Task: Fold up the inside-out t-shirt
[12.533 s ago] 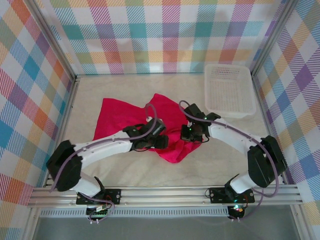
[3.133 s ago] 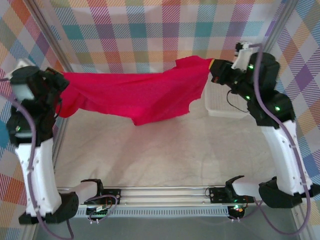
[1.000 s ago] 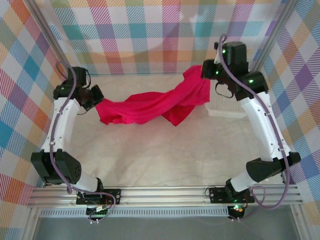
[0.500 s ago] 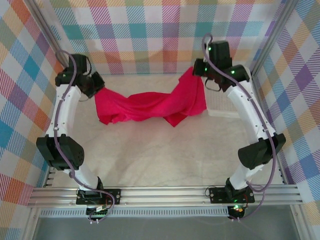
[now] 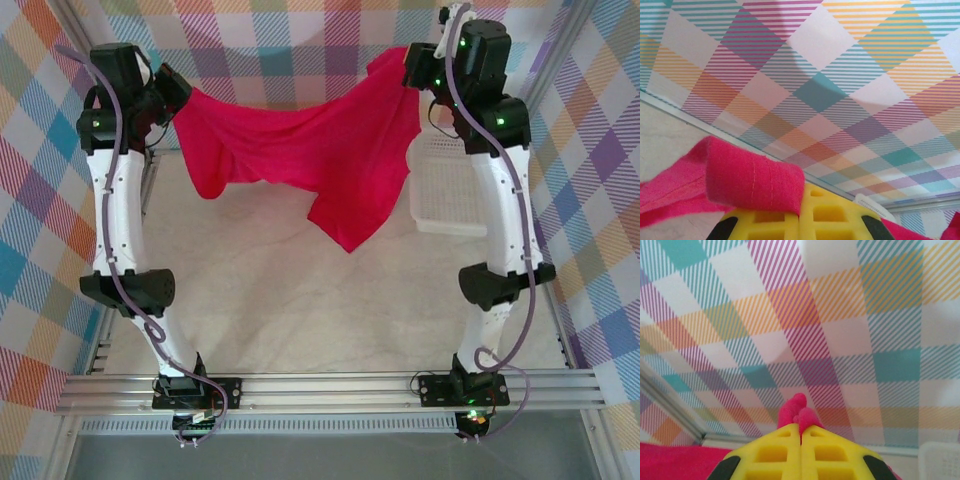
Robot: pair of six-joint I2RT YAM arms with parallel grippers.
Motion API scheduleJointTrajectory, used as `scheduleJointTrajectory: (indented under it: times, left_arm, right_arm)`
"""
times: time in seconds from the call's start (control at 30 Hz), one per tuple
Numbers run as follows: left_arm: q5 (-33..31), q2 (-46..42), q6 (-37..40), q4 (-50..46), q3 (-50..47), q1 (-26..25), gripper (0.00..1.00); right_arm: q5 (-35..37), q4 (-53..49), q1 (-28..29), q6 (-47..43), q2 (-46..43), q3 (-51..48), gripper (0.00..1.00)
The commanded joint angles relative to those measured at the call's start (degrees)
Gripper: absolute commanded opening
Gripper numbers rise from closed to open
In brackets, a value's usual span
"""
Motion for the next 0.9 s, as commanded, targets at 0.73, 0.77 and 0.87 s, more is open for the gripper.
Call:
scheduleJointTrajectory:
  times: [0.73,0.77,0.87]
  left_arm:
    - [-9.9,-28.7,9.8,-0.8,-15.6,1.3,0.0]
    - [-9.2,-28.2,9.7,0.7,-19.2,1.3,0.0]
    - [-6.7,-25.0,9.1,6.1,-30.6,1.4,0.0]
  right_arm:
    - [0.6,2.7,-0.3,-3.2,-22.3,-16.2,0.0]
    - [1.0,2.5,-0.3,-3.4,-20.0,-16.2,0.0]
    - [1.3,2.7,-0.3,-3.8,-13.7,-17.4,0.0]
